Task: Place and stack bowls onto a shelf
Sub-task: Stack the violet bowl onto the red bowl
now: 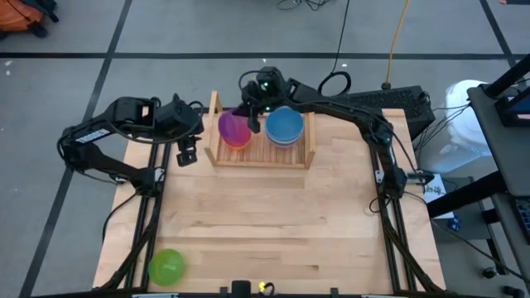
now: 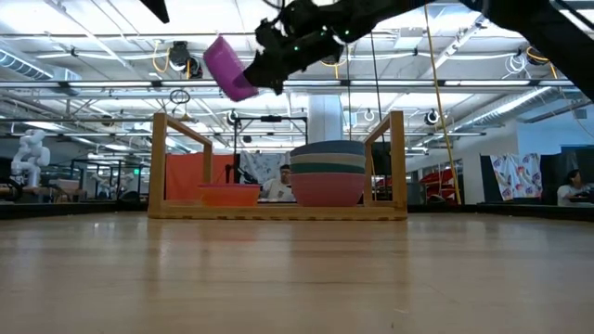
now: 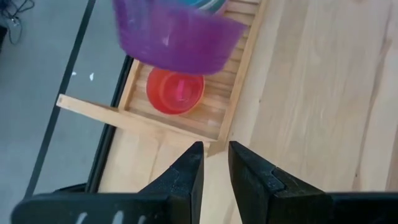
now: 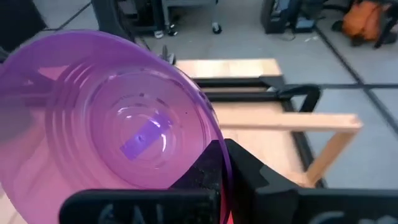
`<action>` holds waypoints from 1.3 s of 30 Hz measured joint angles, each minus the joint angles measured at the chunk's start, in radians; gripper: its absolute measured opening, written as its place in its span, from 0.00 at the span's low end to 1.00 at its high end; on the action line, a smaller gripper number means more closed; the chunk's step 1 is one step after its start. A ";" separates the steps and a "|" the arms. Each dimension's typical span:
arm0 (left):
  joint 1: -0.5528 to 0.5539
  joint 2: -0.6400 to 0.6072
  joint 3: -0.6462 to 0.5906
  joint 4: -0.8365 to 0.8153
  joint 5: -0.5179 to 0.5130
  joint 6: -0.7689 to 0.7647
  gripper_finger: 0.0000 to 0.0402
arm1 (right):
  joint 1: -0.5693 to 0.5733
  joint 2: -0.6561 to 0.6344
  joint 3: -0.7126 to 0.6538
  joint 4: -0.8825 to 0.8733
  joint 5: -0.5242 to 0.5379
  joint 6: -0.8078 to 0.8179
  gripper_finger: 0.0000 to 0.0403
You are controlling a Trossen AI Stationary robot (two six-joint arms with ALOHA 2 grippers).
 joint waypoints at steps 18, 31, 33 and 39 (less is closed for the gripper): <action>0.000 -0.043 0.000 0.001 0.000 -0.019 0.20 | -0.045 0.159 0.000 -0.004 0.079 -0.044 0.00; 0.000 -0.043 0.000 0.002 0.000 -0.030 0.20 | -0.055 0.170 0.000 -0.028 0.202 -0.161 0.00; 0.000 -0.043 0.000 0.002 0.000 -0.034 0.20 | -0.050 0.170 0.000 -0.035 0.203 -0.196 0.00; 0.000 -0.043 0.000 0.002 0.000 -0.049 0.20 | -0.042 0.170 0.000 -0.035 0.202 -0.236 0.00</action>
